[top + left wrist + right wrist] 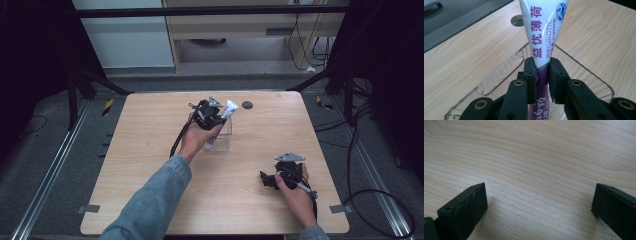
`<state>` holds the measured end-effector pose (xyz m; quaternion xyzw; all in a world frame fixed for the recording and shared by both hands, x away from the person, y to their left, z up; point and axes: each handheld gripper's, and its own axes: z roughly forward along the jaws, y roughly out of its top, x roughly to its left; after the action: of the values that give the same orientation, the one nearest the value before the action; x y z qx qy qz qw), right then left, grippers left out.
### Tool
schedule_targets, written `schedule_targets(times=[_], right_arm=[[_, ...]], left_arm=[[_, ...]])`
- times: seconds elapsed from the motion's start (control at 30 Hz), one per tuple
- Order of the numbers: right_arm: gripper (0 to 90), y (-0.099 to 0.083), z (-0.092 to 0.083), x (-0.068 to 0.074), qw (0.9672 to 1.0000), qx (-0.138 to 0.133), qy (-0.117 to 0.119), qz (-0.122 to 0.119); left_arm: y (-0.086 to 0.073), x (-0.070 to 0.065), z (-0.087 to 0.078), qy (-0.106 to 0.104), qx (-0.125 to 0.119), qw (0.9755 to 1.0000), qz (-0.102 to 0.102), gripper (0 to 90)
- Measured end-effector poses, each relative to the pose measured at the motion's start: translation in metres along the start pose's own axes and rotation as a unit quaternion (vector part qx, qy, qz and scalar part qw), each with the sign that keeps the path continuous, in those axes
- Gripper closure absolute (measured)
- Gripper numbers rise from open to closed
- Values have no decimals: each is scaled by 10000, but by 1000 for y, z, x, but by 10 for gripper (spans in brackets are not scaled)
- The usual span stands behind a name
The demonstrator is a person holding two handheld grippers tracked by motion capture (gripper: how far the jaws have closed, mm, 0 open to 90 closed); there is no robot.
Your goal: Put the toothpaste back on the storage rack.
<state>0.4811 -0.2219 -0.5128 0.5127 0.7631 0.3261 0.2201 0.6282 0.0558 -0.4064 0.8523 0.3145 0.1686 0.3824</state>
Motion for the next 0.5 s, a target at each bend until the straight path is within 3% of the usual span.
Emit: schedule_targets(times=[0.5], right_arm=[[3, 0, 0, 0, 10000, 0, 0, 2]], left_arm=[[1, 1, 2, -197, 3, 9998, 58, 772]])
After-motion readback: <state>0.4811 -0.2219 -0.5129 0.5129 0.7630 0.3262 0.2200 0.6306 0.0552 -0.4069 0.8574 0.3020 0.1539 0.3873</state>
